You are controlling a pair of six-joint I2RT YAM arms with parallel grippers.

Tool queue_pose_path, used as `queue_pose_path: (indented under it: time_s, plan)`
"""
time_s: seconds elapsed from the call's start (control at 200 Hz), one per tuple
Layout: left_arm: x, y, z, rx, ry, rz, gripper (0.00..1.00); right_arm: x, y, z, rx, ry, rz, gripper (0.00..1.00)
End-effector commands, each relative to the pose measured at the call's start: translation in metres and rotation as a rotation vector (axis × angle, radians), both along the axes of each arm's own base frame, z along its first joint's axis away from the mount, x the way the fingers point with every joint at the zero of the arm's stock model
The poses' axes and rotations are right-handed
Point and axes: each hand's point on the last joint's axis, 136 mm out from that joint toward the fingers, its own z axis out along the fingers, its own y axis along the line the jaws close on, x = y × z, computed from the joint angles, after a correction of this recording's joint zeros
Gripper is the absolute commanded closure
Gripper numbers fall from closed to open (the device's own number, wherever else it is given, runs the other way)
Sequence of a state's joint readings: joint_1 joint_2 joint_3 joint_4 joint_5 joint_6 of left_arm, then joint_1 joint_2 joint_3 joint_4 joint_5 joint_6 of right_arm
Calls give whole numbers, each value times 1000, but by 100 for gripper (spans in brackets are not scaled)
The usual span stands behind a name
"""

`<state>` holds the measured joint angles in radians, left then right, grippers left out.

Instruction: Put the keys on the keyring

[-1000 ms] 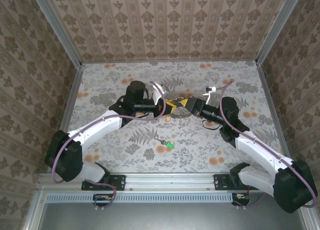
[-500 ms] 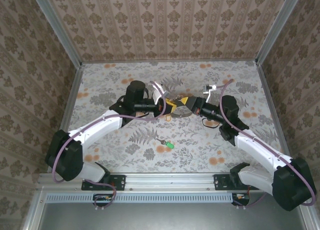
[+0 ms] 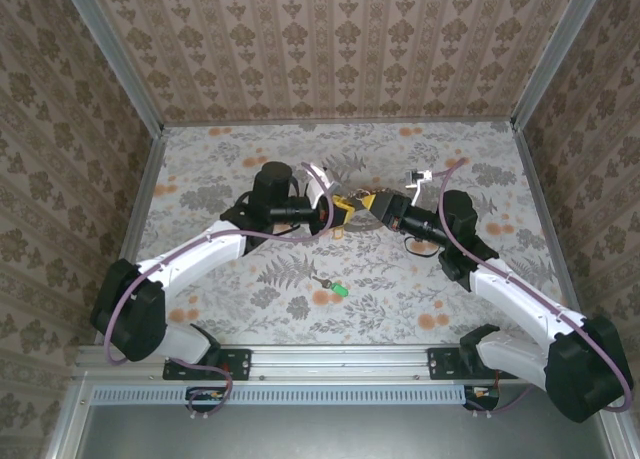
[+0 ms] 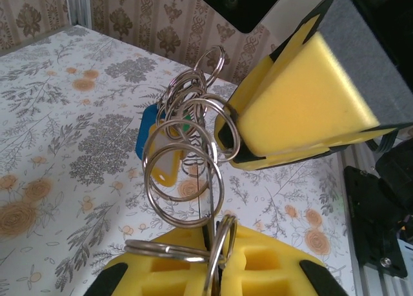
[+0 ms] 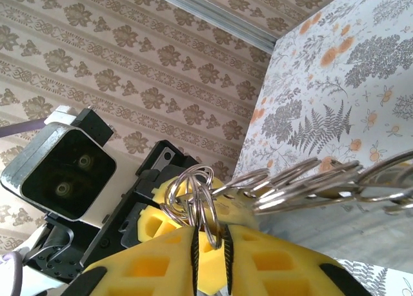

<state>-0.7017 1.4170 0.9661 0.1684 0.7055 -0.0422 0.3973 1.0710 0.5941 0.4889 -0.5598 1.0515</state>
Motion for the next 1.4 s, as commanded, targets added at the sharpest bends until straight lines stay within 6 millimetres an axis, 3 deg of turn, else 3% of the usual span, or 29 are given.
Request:
queue_pose_path:
  time_s: [0.0, 0.24, 0.36, 0.465, 0.65, 0.875, 1.02, 1.165, 1.395]
  plan:
    - [1, 0, 5, -4, -75, 11, 100, -1, -6, 17, 13, -45, -28, 76]
    - [4, -1, 6, -7, -78, 31, 100, -7, -14, 11, 20, -16, -51, 71]
    - [6, 2, 10, -28, -60, 49, 100, -8, -27, -5, -64, 58, -96, 70]
    - [9, 8, 13, -38, -60, 66, 100, -10, -35, -4, -118, 98, -105, 70]
    - [18, 22, 18, -73, -36, 121, 100, -6, -63, 6, -105, 197, -216, 70]
    - [20, 28, 21, -93, -36, 114, 100, 0, -95, -13, -68, 417, -327, 68]
    - [16, 27, 22, -103, -49, 80, 100, 8, -95, -25, -10, 589, -307, 65]
    - [12, 26, 19, -90, -72, 37, 100, 11, -89, -23, -17, 678, -287, 61]
    - [3, 26, 10, -73, -97, -31, 100, 9, -92, -32, 11, 865, -347, 67]
